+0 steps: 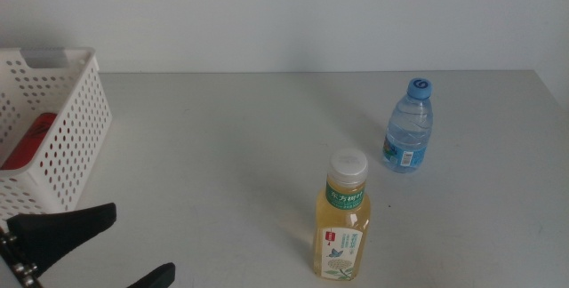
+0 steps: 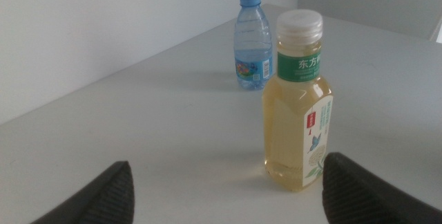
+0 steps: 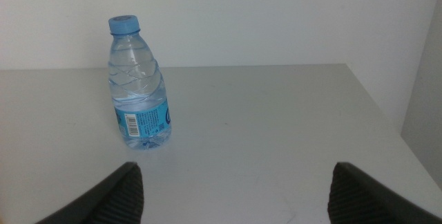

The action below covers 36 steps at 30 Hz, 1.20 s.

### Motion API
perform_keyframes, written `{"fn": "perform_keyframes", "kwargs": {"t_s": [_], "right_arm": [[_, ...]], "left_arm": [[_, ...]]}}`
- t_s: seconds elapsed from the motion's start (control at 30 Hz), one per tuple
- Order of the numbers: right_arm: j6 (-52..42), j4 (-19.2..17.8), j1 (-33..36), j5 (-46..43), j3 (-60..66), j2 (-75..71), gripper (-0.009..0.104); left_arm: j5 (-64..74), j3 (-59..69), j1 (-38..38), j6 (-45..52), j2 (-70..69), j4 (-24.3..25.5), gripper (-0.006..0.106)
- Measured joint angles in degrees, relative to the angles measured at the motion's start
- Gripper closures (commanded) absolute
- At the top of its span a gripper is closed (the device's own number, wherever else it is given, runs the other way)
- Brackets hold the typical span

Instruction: Use arms to grab the bottles and put them into the dustbin to the left of the table.

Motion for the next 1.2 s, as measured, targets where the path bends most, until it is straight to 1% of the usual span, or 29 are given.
{"fn": "perform_keyframes", "kwargs": {"t_s": [0.17,0.37,0.4,0.47,0.57,0.63,0.7,0.77,0.87,0.97,1.2], "right_arm": [[0.0,0.0,0.0,0.0,0.0,0.0,0.001],[0.0,0.0,0.0,0.0,0.0,0.0,0.001],[0.0,0.0,0.0,0.0,0.0,0.0,0.001],[0.0,0.0,0.0,0.0,0.0,0.0,0.001],[0.0,0.0,0.0,0.0,0.0,0.0,0.001],[0.0,0.0,0.0,0.0,0.0,0.0,0.001],[0.0,0.0,0.0,0.0,0.0,0.0,0.001],[0.0,0.0,0.0,0.0,0.0,0.0,0.001],[0.0,0.0,0.0,0.0,0.0,0.0,0.001],[0.0,0.0,0.0,0.0,0.0,0.0,0.001],[0.0,0.0,0.0,0.0,0.0,0.0,0.001]], "left_arm": [[-3.2,2.7,0.0,2.0,0.5,-4.6,0.007],[-4.1,2.9,0.0,2.2,0.5,-5.3,0.007],[-4.1,3.0,-0.1,2.0,0.5,-4.5,0.007],[-4.3,3.0,-0.8,-0.5,0.8,-1.2,0.007],[-7.0,3.8,-3.6,-9.2,2.4,6.4,0.007],[-11.8,5.5,-6.1,-16.2,5.0,11.4,0.007],[-18.2,7.5,-8.0,-20.2,8.5,15.3,0.007],[-26.3,9.2,-9.4,-22.2,12.7,18.0,0.007],[-36.8,10.4,-10.7,-22.9,20.2,19.4,0.007],[-44.7,10.5,-11.0,-23.3,27.1,19.8,0.007],[-57.8,10.5,-11.0,-25.2,38.7,20.4,0.007]]}}
